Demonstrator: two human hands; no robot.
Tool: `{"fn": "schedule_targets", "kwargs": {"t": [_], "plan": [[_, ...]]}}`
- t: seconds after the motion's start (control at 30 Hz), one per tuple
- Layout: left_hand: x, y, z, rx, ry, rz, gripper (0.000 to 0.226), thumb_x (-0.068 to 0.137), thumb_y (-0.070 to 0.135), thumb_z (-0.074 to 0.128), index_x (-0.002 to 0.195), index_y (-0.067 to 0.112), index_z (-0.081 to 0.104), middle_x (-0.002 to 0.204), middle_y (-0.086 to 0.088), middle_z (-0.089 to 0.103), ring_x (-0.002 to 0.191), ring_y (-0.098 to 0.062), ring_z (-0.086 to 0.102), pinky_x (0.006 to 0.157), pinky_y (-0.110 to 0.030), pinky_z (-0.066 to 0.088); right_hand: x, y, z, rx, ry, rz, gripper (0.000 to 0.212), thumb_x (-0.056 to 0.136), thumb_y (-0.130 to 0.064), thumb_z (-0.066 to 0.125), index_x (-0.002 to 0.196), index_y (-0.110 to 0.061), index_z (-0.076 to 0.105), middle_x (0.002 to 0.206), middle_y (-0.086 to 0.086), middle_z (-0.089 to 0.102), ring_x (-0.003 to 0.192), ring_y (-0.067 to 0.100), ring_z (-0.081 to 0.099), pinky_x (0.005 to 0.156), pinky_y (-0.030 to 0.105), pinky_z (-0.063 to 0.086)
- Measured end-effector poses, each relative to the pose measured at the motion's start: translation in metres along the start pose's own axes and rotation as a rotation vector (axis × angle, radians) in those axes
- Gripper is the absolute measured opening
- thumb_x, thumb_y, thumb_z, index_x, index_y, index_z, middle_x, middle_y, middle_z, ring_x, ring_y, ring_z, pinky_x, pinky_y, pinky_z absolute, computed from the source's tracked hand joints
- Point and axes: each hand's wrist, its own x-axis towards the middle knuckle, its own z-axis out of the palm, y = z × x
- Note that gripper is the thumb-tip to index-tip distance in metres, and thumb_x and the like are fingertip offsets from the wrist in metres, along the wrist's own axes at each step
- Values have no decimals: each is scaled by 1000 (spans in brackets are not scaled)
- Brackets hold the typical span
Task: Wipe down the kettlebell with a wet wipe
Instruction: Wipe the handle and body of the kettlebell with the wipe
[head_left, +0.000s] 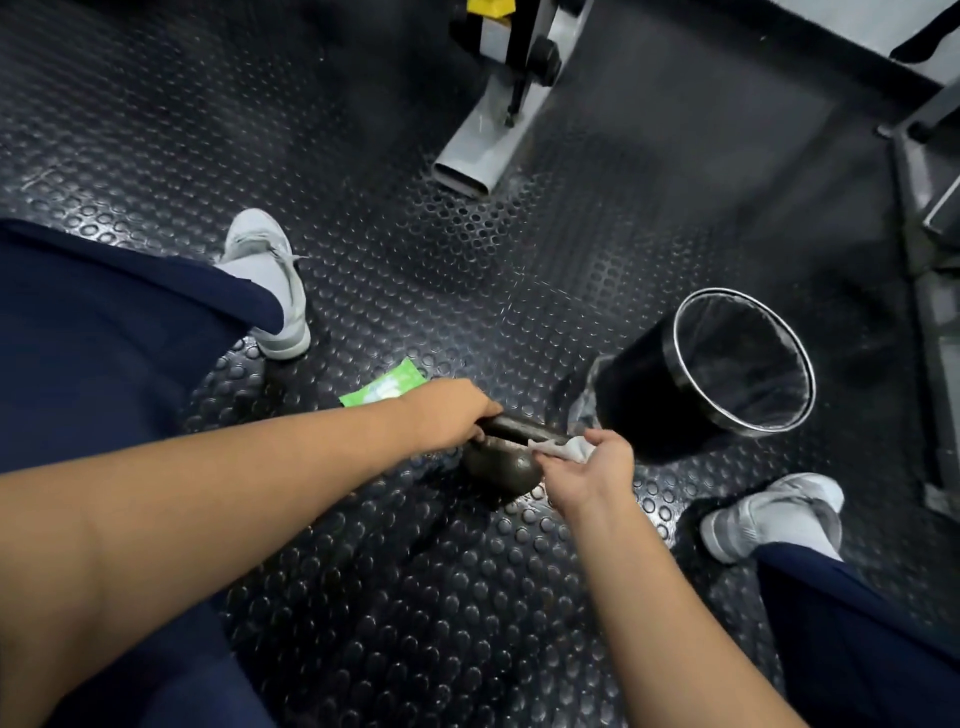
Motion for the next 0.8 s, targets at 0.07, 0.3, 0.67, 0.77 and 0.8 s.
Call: {"fn": "schedule_targets", "kwargs": {"t": [0.07, 0.3, 0.67, 0.77, 0.8], "plan": [[2, 0, 0, 11, -10, -3, 29, 98, 26, 63, 126, 25, 63, 101, 0, 73, 82, -19, 64, 77, -35, 53, -5, 4, 5, 29, -15, -29, 36, 94, -9, 43, 127, 4, 50, 134, 25, 58, 116, 43, 63, 108, 52, 47], [1, 4, -3, 45, 28, 6, 32, 97, 25, 63, 129, 25, 64, 105, -2, 74, 85, -21, 64, 71, -30, 46, -25, 31, 24, -57, -125, 18, 35, 89, -8, 47, 118, 10, 52, 123, 32, 64, 109, 45, 64, 109, 54, 49], [0, 2, 0, 23, 16, 4, 28, 94, 23, 65, 122, 26, 67, 98, 1, 75, 91, -22, 69, 82, -40, 56, -35, 19, 24, -18, -75, 51, 19, 99, -18, 46, 88, -2, 46, 80, 20, 55, 81, 35, 60, 78, 47, 58], [-2, 3, -1, 31, 31, 18, 30, 91, 17, 62, 118, 25, 68, 91, 0, 75, 86, -23, 69, 77, -40, 56, -34, 27, 28, -43, -129, 60, 18, 97, -20, 51, 101, -3, 44, 94, 20, 56, 82, 34, 62, 87, 47, 60], [-1, 3, -1, 35, 21, 14, 30, 92, 19, 63, 121, 25, 67, 96, 0, 75, 90, -24, 69, 79, -41, 56, -31, 23, 25, -44, -138, 63, 26, 96, -22, 52, 108, -2, 42, 99, 19, 57, 80, 33, 63, 79, 47, 61]]}}
